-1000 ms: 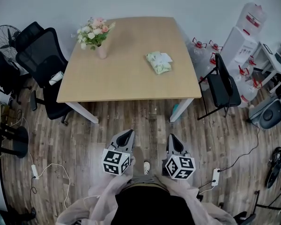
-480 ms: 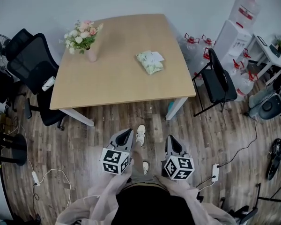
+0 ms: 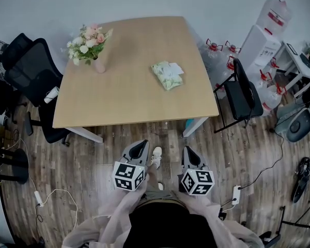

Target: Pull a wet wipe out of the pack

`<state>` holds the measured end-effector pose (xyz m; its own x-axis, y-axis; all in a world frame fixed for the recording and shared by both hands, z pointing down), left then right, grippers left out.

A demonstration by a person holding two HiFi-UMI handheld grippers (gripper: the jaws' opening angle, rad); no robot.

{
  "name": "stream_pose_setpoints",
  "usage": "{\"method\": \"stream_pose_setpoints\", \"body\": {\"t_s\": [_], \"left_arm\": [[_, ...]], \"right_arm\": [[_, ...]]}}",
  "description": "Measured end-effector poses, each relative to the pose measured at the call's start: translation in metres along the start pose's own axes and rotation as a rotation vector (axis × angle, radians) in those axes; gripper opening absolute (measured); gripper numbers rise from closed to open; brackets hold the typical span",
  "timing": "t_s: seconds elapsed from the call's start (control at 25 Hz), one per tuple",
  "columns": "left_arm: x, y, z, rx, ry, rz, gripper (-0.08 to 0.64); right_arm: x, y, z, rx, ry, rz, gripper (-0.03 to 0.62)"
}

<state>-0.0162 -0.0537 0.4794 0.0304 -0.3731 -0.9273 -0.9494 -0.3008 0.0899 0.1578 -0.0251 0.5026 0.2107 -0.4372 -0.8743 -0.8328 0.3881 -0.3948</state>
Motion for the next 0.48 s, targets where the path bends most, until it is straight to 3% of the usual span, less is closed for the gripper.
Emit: {"method": "stream_pose_setpoints", "body": {"t_s": [0.48], "left_arm": [[0.048, 0.032, -0.089, -0.021, 0.001, 0.003, 0.011]], "right_arm": [[0.053, -0.033, -0.082, -0.013, 0.01, -0.002, 0.011]]}}
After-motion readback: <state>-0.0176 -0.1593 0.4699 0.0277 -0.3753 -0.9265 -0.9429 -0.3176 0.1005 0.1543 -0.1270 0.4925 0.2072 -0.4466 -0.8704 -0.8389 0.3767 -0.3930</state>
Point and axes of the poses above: the fingertips, and each gripper's own axes: z backward along the fingers, y to its left, x out of its top, the point moved 2 cm from there along z, backward along the fingers, and after that the axes turned 15 degrees about x, right-handed, at the moved point
